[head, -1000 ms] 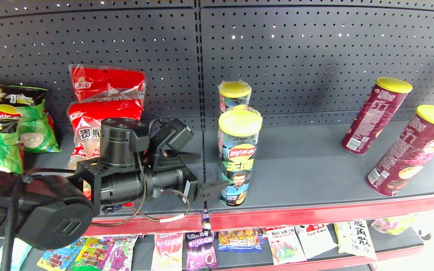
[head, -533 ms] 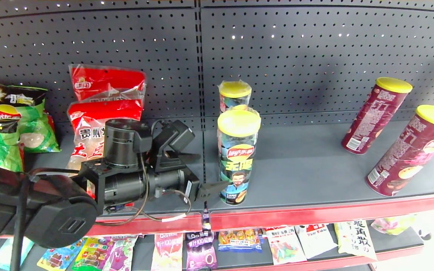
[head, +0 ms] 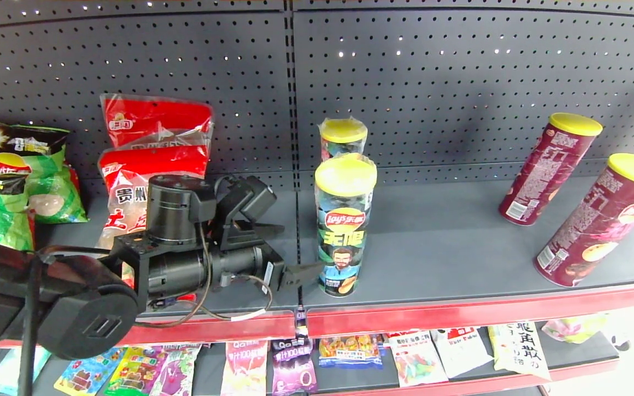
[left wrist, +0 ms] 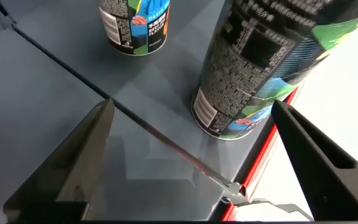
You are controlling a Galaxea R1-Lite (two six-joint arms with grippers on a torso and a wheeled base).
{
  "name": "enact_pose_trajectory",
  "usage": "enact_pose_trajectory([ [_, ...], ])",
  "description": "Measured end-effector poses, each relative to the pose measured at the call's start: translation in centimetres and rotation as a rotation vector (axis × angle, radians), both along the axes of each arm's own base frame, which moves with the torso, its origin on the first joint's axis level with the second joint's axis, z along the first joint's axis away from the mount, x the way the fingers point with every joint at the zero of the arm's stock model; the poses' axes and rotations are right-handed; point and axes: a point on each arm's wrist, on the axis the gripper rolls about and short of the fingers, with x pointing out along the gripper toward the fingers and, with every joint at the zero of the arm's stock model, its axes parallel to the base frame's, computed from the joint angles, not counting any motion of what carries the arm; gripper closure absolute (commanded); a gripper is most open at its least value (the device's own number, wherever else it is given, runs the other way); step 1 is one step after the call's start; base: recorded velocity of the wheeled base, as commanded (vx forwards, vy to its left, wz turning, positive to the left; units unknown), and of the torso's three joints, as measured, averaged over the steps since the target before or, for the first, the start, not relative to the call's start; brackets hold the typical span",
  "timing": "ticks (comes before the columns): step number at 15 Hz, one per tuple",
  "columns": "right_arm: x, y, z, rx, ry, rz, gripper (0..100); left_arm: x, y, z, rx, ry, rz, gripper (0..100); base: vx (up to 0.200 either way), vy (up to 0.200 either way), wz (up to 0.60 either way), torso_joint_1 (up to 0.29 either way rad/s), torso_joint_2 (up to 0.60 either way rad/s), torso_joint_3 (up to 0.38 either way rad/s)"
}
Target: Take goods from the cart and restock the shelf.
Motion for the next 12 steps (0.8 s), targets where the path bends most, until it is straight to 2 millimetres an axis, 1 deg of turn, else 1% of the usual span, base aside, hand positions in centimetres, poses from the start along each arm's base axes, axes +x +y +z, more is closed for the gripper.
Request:
enact_pose_trajectory([
  [6,0.0,0.0,0.0,0.0,0.0,0.0,0,-0.3,0.1,-0.1,0.002,0.003,-0.002,0,0.0,0.0,0.0,0.0,0.0,0.0],
  [10,0.0,0.0,0.0,0.0,0.0,0.0,0,-1.7,1.1,-1.2,0.03,0.045,0.005,0,0.0,0.0,0.0,0.0,0.0,0.0],
  [12,0.0,0.0,0.0,0.0,0.0,0.0,0,-1.6,1.7,-1.4,0.044,0.05,0.044,0,0.0,0.0,0.0,0.0,0.0,0.0],
])
